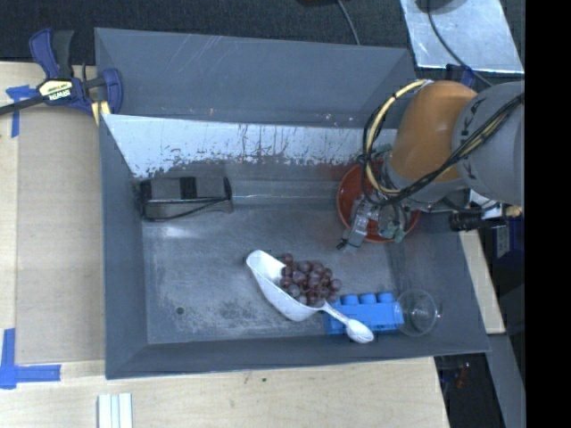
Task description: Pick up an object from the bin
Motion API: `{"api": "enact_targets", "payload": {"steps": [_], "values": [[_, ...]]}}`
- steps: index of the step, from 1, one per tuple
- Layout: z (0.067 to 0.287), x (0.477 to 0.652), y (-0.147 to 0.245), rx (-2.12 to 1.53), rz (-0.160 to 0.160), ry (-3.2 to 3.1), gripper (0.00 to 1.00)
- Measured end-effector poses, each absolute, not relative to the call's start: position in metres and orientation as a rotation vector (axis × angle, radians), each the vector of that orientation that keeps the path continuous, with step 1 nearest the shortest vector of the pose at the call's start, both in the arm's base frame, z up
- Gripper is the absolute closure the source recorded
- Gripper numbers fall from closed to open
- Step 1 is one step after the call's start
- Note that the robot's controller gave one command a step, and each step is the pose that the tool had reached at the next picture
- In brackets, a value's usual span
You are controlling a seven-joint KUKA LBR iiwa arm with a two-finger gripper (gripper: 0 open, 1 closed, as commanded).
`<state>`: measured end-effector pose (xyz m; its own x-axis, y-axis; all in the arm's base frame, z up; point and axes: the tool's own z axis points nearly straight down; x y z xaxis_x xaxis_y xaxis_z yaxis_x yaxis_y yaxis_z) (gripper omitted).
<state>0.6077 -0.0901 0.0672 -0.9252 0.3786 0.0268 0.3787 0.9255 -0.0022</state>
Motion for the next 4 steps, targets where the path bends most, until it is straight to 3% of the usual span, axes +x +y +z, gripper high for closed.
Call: {"api": "enact_targets", "payload": {"steps": [1, 4], "values": [[0.067, 0.608, -0.090, -0.601, -0.005, -3.056, 1.00], [0.108, 0.605, -0.091, -0.598, -0.004, -3.048, 1.00]]}}
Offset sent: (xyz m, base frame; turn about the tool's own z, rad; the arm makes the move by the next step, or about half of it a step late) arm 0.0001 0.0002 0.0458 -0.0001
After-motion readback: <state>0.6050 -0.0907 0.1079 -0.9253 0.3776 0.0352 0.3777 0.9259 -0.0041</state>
